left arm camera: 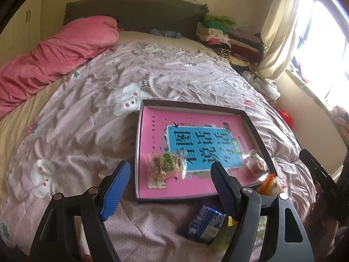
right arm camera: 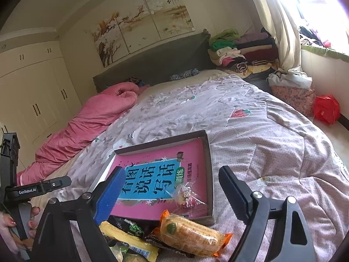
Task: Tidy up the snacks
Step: 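Grasp the orange-ended bread roll with right tool while left tool moves toward blue packet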
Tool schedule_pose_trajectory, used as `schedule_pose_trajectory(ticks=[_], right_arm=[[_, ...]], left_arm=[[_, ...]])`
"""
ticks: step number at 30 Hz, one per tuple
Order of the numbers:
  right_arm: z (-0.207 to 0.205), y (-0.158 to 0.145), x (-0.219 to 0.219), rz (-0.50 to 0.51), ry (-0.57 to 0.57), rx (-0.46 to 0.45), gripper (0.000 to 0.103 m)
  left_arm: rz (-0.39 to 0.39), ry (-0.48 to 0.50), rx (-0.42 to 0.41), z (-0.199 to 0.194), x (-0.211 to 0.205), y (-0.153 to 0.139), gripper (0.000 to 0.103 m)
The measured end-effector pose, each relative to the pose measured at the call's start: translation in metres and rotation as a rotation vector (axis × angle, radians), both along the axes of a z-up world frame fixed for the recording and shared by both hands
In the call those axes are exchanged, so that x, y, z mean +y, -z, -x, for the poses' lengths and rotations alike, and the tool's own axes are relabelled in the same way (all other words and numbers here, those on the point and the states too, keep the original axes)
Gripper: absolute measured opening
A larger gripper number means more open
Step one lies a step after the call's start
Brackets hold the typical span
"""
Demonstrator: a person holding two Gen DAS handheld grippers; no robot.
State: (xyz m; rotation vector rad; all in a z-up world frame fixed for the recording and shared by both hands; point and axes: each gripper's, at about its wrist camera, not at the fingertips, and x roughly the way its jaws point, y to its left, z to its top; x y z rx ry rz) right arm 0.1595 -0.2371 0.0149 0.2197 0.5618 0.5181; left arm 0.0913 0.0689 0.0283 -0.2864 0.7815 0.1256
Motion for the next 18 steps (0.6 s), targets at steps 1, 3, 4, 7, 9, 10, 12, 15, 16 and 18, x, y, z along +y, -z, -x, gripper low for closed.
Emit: schedule_pose_trajectory(ticks=[1,3,4,7,9,10,12,15,16,18], right_arm=[[0.002,0.000,-0.001,0.002,0.001,0.001,0.087],[0.004,0.000,-0.003,0.006,0.002,0.007,0.088],[0.005,0.001,-0.004,0.006,0.002,0.009,0.088],[0.009,0.003,-0.006,0.018,0.000,0.023,0.088],[0.010,0.004,-0.006,0.023,0.000,0.034,0.088],[0.011,0.006,-0.006,0.025,0.000,0.041,0.088],[0.014,0.008,-0.006,0.028,-0.002,0.052,0.088],[0.017,0.012,-0.006,0.042,-0.004,0.068,0.088],[0.018,0.014,-0.006,0.046,-0.003,0.075,0.088],[0.020,0.015,-0.006,0.054,-0.007,0.084,0.088]], left_arm=[[-0.002,0.004,0.002,0.002,-0.001,0.000,0.077],[-0.004,0.008,0.005,0.004,-0.002,0.001,0.077],[-0.004,0.011,0.008,0.006,-0.003,0.002,0.077],[-0.005,0.020,0.019,0.009,-0.005,0.006,0.077],[-0.012,0.026,0.026,0.011,-0.007,0.008,0.077],[-0.011,0.030,0.029,0.013,-0.008,0.009,0.077],[-0.010,0.037,0.034,0.016,-0.010,0.010,0.077],[-0.011,0.042,0.041,0.019,-0.012,0.012,0.077],[-0.012,0.045,0.044,0.020,-0.014,0.013,0.077],[-0.015,0.056,0.051,0.022,-0.017,0.015,0.077]])
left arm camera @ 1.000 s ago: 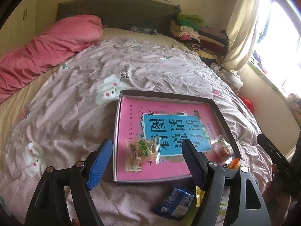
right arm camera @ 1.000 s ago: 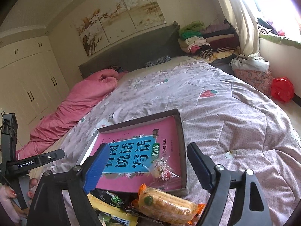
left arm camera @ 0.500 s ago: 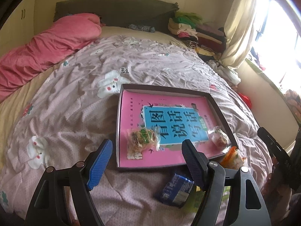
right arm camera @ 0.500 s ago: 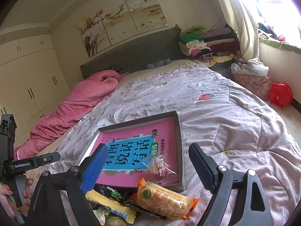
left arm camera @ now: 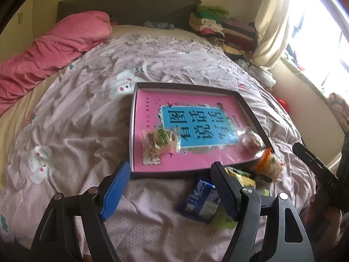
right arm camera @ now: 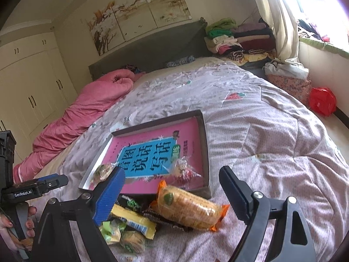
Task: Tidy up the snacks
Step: 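Grasp the orange-ended bread roll with right tool while left tool moves toward blue packet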
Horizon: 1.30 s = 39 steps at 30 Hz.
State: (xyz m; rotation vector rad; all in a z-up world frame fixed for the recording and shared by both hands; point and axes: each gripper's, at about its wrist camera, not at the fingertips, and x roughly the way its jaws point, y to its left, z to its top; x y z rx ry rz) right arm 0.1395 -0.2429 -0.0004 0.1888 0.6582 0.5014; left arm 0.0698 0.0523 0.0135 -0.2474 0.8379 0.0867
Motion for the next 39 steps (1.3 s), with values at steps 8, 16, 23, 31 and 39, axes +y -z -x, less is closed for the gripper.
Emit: schedule_pose_trajectory(ticks=[8,16,23,31,39], right_arm=[[0.008,0.008,0.000,0.032,0.001,0.030,0.088],[0.014,0.015,-0.006,0.059,0.013,0.068,0.088],[0.020,0.016,-0.005,0.079,0.007,0.067,0.088],[0.025,0.018,-0.004,0.102,0.004,0.080,0.088],[0.021,0.025,-0.004,0.118,0.018,0.114,0.088]], left_arm=[[-0.007,0.035,0.029,0.007,-0.012,0.008,0.077],[-0.006,0.070,0.062,0.012,-0.022,0.018,0.077],[-0.010,0.102,0.081,0.015,-0.031,0.024,0.077],[-0.007,0.126,0.104,0.016,-0.037,0.030,0.077],[0.002,0.153,0.125,0.015,-0.046,0.039,0.077]])
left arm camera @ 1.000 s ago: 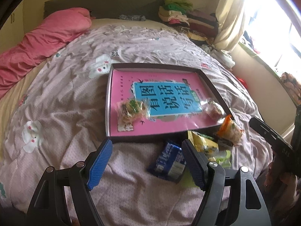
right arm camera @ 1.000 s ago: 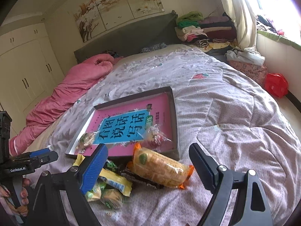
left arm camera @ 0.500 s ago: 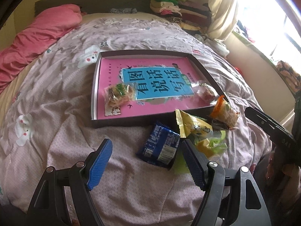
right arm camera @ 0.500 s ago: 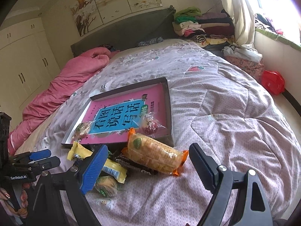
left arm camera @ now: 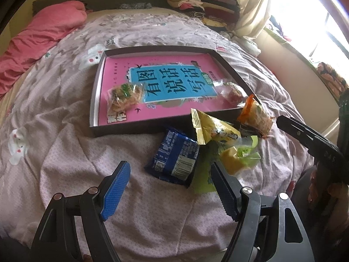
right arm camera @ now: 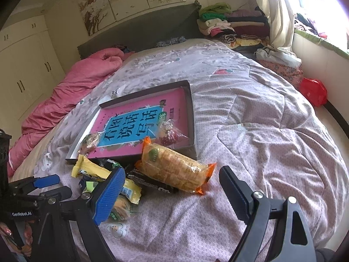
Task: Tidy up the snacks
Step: 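Grasp the orange-ended bread roll with right tool while left tool moves toward blue packet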
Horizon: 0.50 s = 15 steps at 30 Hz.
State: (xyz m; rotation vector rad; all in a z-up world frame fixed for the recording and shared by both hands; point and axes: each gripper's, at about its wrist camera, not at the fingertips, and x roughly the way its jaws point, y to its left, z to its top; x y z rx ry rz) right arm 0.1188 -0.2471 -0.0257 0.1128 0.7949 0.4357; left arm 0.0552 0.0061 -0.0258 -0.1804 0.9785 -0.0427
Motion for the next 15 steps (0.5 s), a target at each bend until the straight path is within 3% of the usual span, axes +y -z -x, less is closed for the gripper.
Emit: schedule_pose_trajectory(ticks=[15], right_arm=[[-0.032,0.026,-0.007,-0.031,0.020,0.129,0.097]], left_arm=[[0.011,0.000,0.020,-0.008,0.000,0.013,0.077]])
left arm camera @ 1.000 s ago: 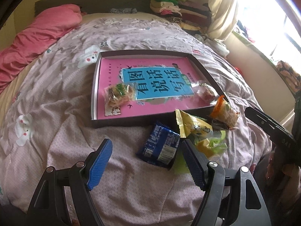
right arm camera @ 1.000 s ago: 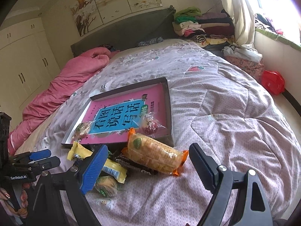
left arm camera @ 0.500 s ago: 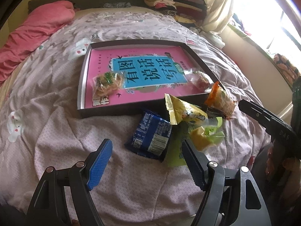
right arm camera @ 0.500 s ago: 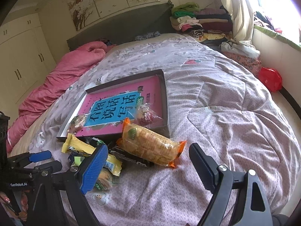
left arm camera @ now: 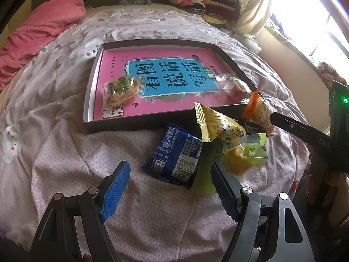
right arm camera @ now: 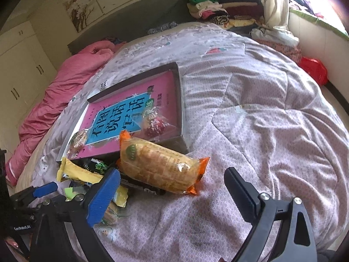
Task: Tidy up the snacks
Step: 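Grasp the orange-ended bread roll with right tool while left tool moves toward blue packet, then grasp the blue packet with left tool while right tool lifts the bread roll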
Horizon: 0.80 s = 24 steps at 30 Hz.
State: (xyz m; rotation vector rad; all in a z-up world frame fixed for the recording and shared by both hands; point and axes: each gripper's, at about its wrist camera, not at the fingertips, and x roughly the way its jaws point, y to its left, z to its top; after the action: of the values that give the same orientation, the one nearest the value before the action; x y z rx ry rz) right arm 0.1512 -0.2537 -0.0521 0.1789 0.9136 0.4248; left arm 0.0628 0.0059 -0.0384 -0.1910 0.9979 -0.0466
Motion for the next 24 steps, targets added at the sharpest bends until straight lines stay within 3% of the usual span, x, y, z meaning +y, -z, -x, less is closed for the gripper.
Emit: schedule_pose_trajectory(ticks=[24], right_arm=[[-0.022,0.020,0.025,-0.094,0.011,0.065,0.102]], left_arm=[[-0.039,0.016,-0.020,-0.015,-0.006,0.009,0.077]])
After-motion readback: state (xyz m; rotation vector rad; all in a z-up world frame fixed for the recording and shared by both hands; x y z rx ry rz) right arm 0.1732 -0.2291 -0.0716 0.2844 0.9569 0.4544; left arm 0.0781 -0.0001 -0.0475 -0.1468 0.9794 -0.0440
